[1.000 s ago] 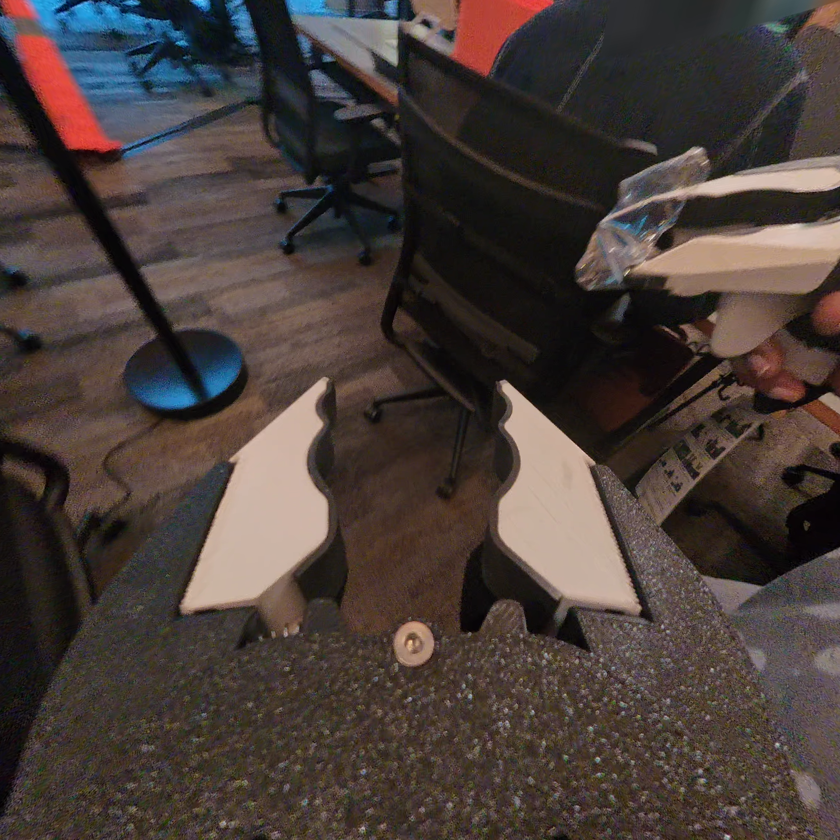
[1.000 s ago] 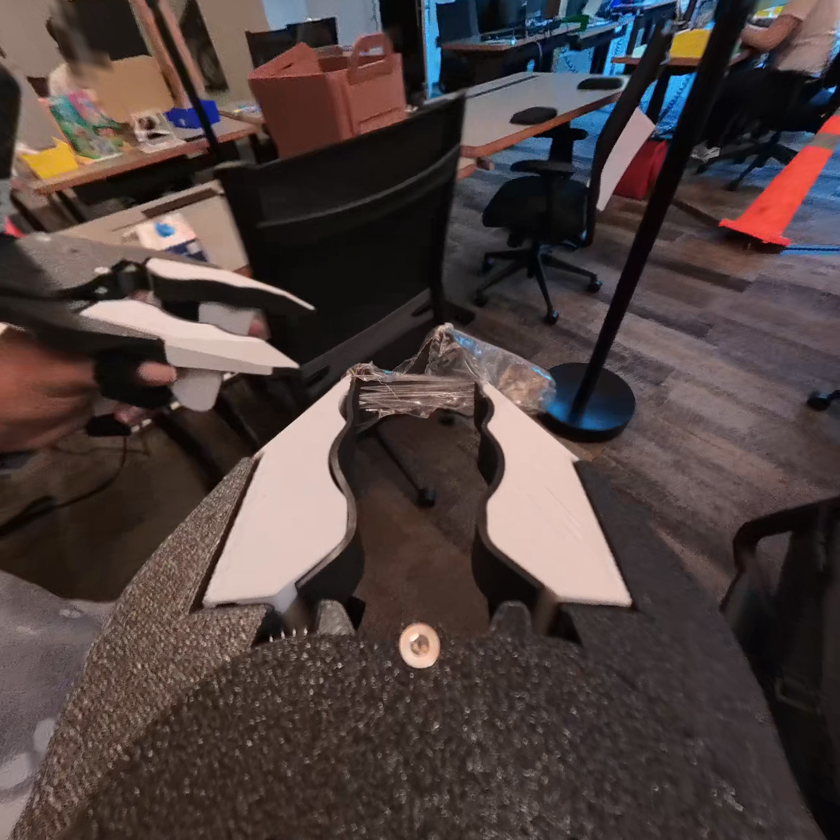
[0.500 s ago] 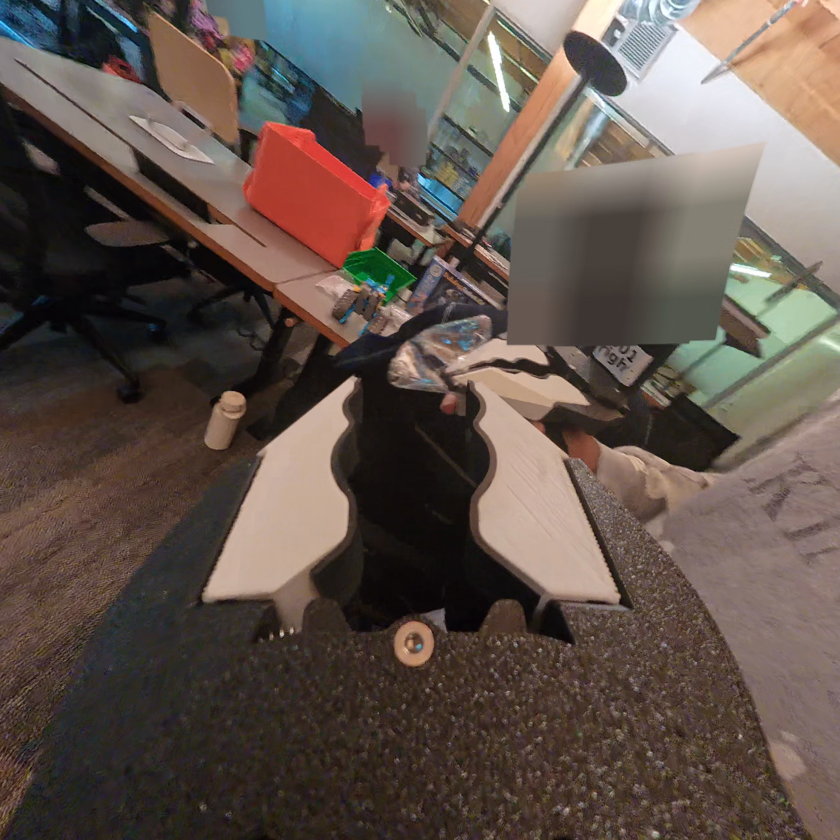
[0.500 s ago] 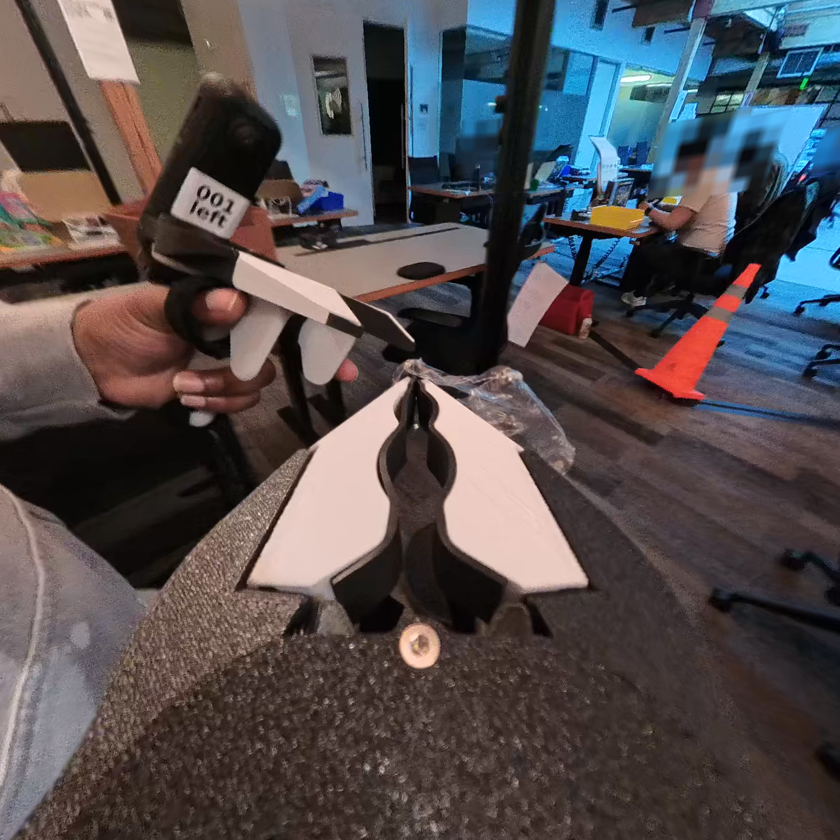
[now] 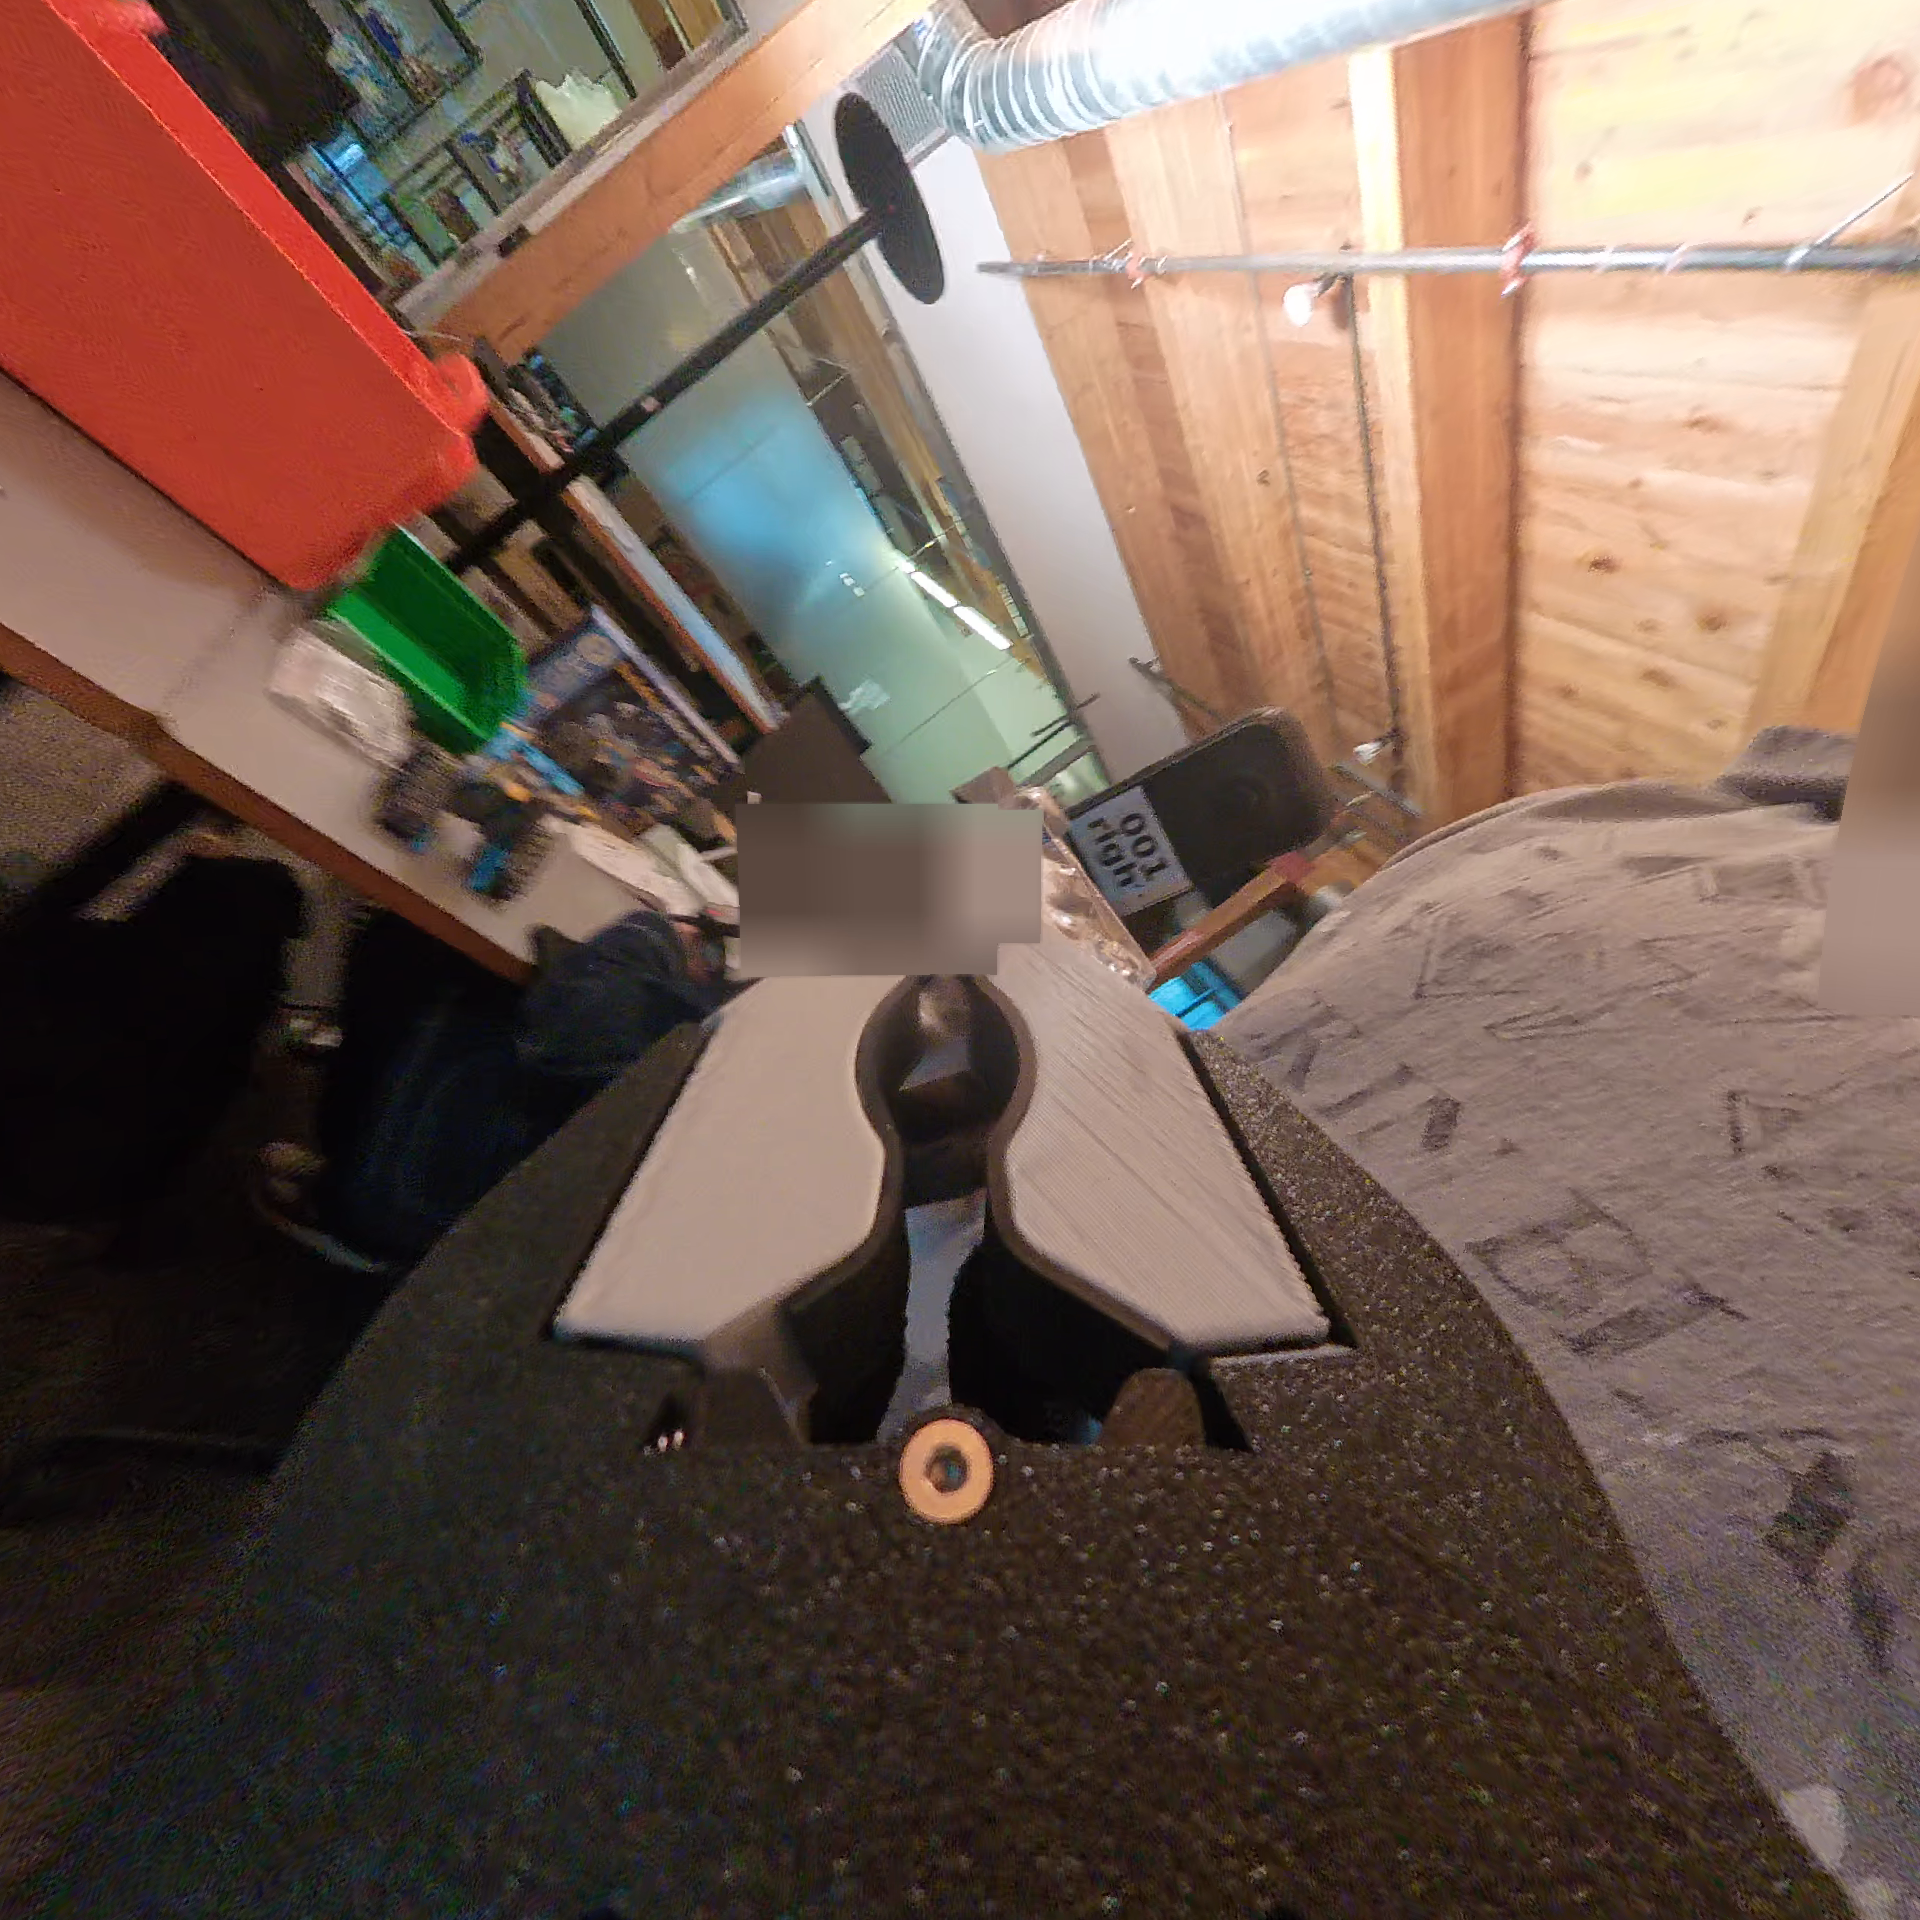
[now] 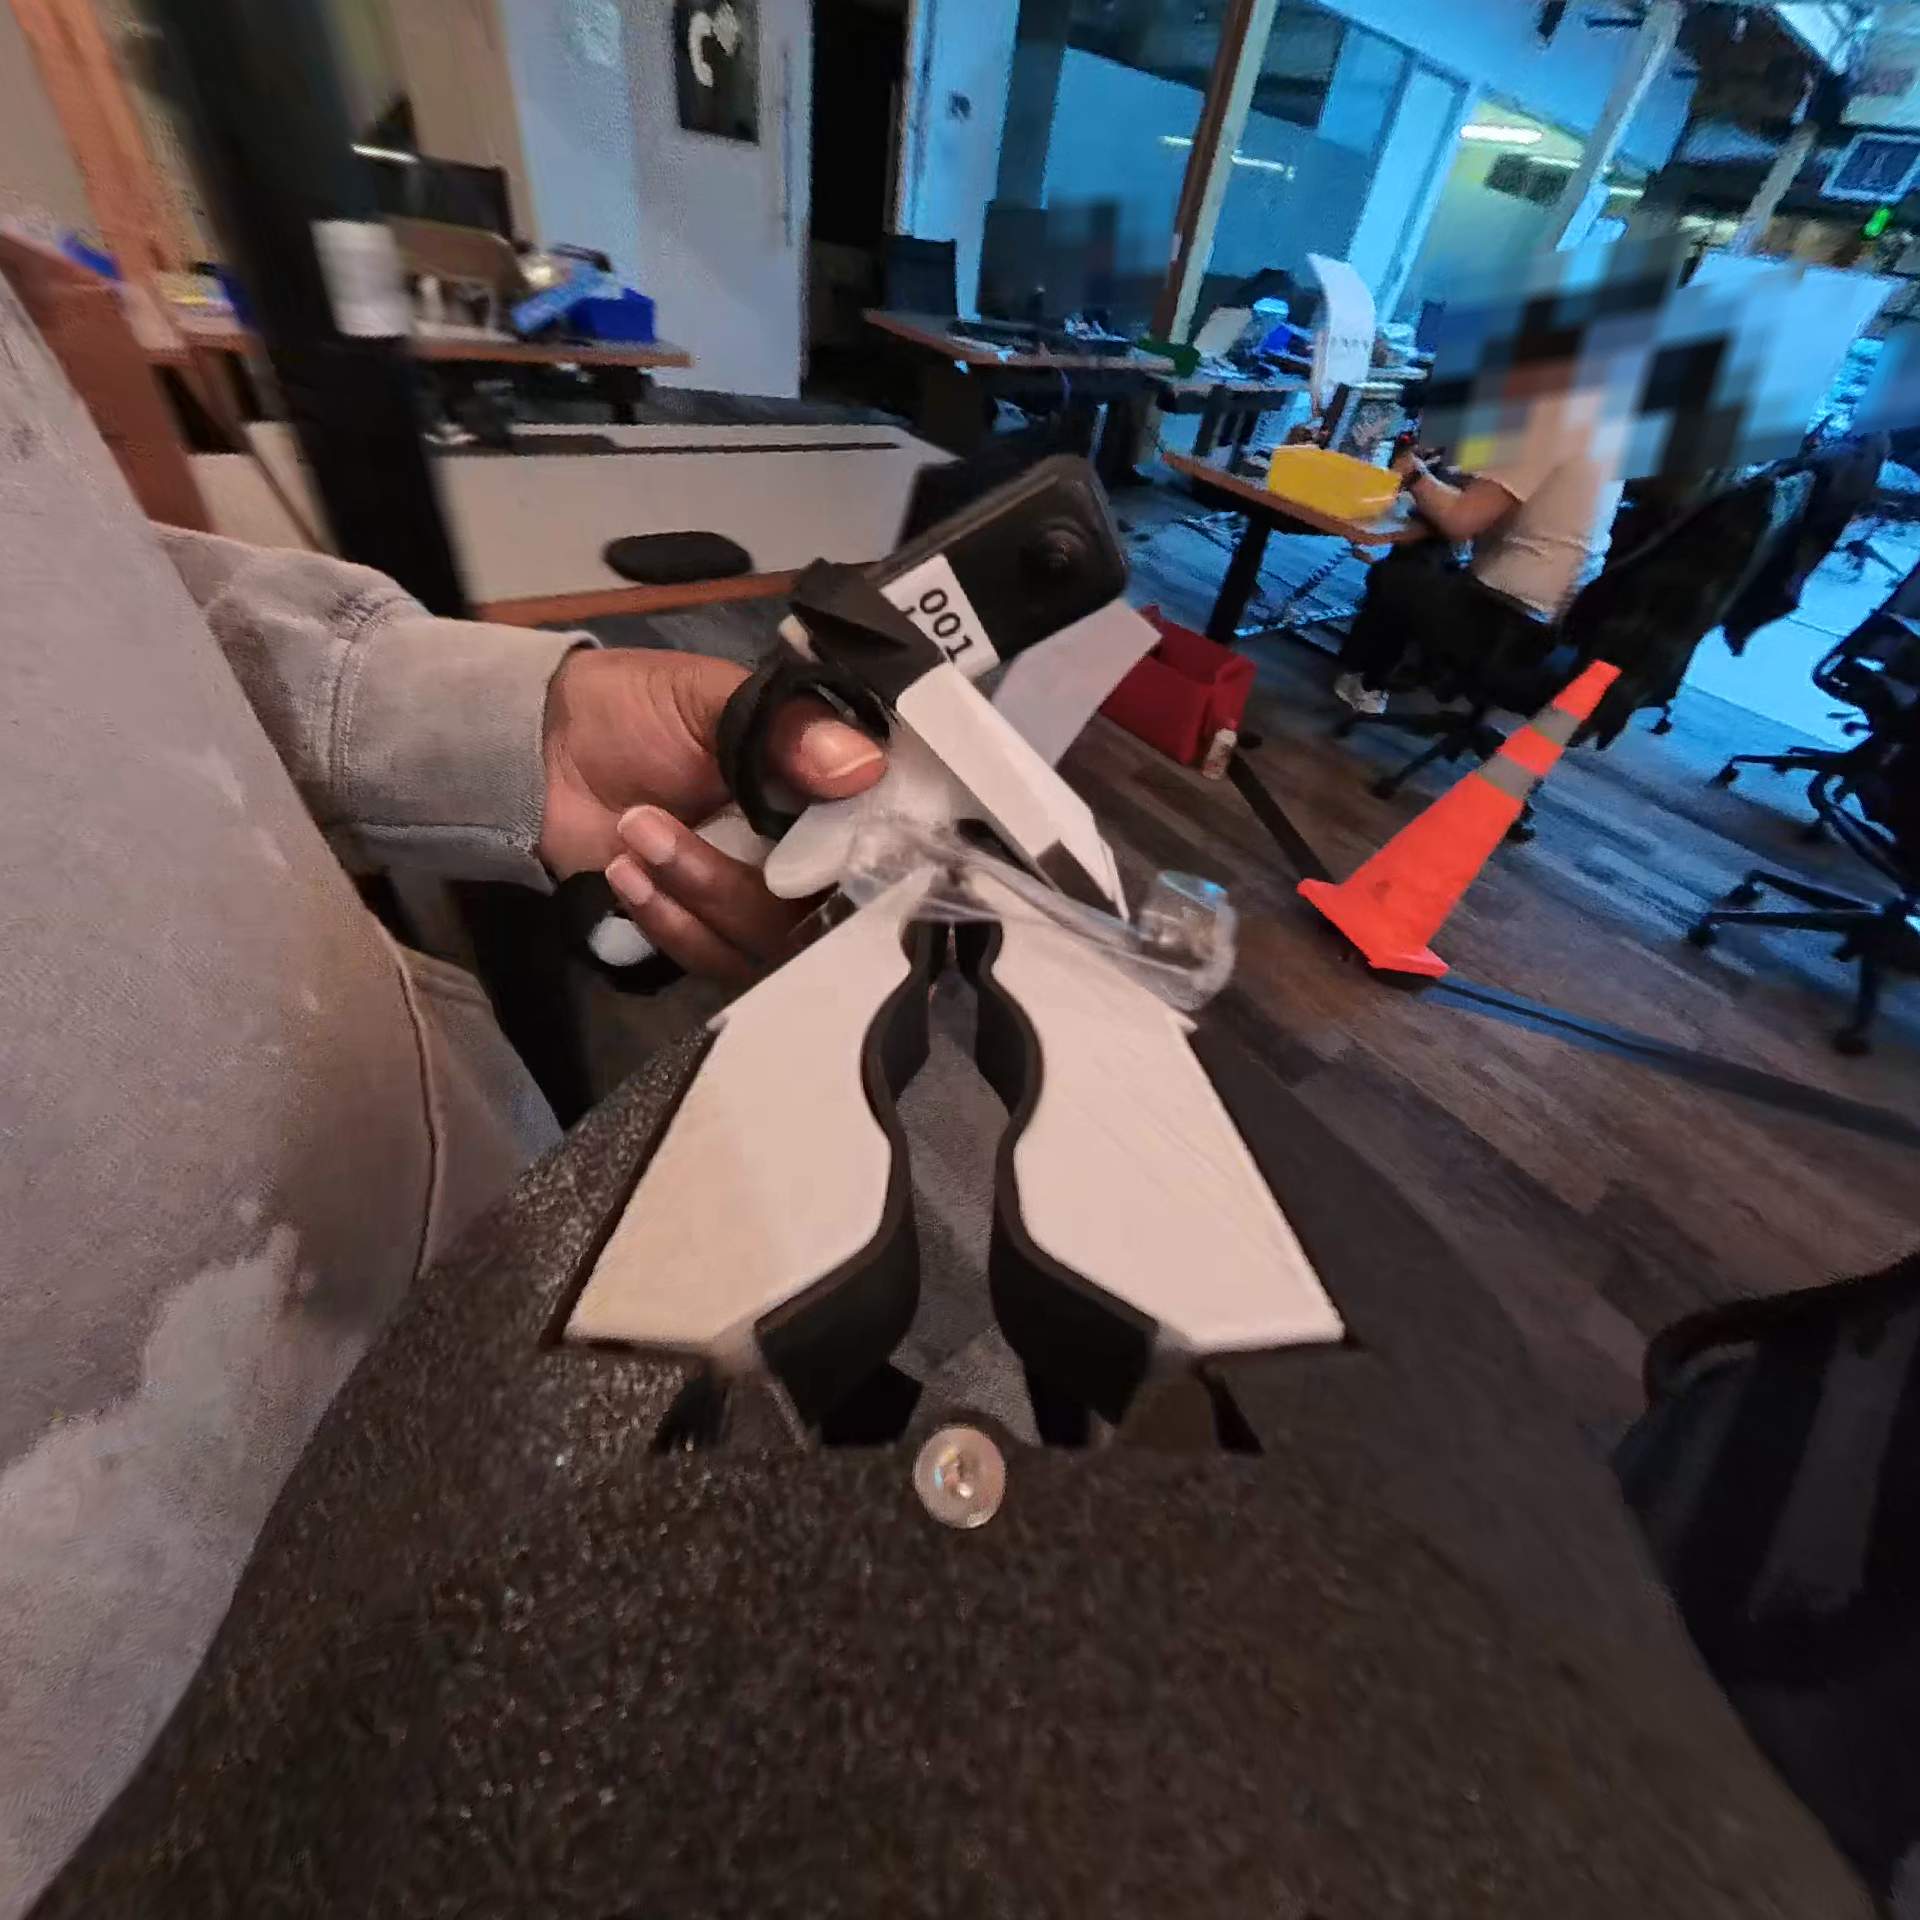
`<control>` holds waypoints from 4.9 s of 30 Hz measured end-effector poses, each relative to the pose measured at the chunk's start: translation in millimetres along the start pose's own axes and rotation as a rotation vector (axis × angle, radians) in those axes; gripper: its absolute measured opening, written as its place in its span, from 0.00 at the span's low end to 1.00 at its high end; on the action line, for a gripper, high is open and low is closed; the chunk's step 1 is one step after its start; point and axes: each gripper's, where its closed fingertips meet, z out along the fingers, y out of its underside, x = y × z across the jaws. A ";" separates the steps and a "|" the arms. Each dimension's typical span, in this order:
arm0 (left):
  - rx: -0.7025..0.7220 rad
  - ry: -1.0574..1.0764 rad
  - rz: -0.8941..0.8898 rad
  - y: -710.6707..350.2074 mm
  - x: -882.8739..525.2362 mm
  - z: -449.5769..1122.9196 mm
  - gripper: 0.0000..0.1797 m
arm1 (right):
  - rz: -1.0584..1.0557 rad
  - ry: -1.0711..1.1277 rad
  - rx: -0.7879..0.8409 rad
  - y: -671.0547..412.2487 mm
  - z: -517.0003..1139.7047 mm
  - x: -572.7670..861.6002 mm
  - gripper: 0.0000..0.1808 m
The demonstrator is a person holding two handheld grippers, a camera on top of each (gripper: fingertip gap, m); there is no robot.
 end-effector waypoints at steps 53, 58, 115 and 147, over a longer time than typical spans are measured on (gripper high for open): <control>0.152 -0.957 0.613 -1842.8 -1095.6 -569.0 0.22 | 0.255 -0.117 -0.044 46.6 1307.2 1815.3 0.00; 0.242 -1.140 0.584 -1993.7 -1160.4 -686.6 0.30 | 0.177 -0.057 -0.034 3.6 1433.1 1995.0 0.00; -0.506 -0.486 0.730 -3298.1 -2166.0 -536.6 0.26 | 0.623 1.657 -0.179 284.6 1758.5 3246.5 0.40; -0.479 0.347 1.032 -3461.3 -2457.3 -673.8 0.22 | 0.357 2.060 -0.296 367.7 2127.8 3390.1 0.39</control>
